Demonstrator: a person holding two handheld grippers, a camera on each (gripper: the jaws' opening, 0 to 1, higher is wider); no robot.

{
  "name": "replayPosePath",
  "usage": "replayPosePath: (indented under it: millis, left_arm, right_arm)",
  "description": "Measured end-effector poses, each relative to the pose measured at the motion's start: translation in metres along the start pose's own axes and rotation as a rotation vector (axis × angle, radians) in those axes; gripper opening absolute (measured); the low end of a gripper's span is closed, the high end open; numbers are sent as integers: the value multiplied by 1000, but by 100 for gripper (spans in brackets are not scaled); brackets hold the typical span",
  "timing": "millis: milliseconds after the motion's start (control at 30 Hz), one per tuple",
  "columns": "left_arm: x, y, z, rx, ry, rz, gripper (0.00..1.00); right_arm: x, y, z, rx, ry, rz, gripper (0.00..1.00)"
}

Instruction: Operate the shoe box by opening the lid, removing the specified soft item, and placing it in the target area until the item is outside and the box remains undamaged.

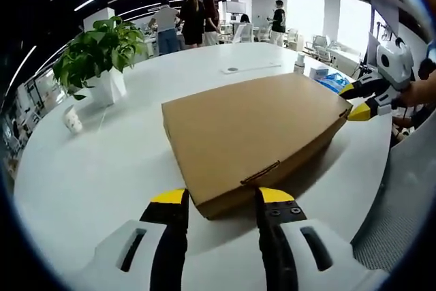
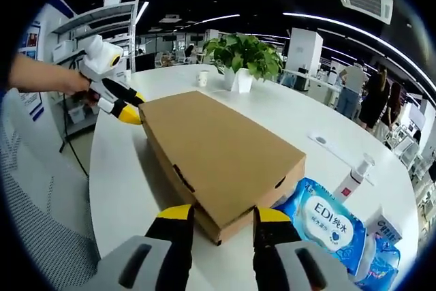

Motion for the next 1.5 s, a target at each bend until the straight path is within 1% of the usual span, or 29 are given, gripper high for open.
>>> replayPosePath:
  millis: [433, 933, 1333, 1500]
  left_arm:
    - [11, 9, 11, -3, 3, 2, 40]
    - [27, 20, 24, -12, 6, 9, 40]
    - [43, 30, 37, -9, 18, 4, 40]
    - [46, 32, 39, -14, 18, 1, 40]
  right_arm:
    - [11, -13, 8, 9, 0, -3, 31]
    - [27, -32, 19, 14, 17, -5, 32]
    - [38, -48, 25, 24, 33, -13, 32]
    - [41, -52, 26, 17, 39, -15, 32]
Point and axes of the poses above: the point that each gripper's makers call its tool centre point, and the gripper's own axes: x roughly forward along the fingers, y roughly to its left, z roughly out of its top, the point moved 2 cm from there along -x, roughly backward along the fingers, and after that the axes turned 1 degree about z, right-handed, at the moved point
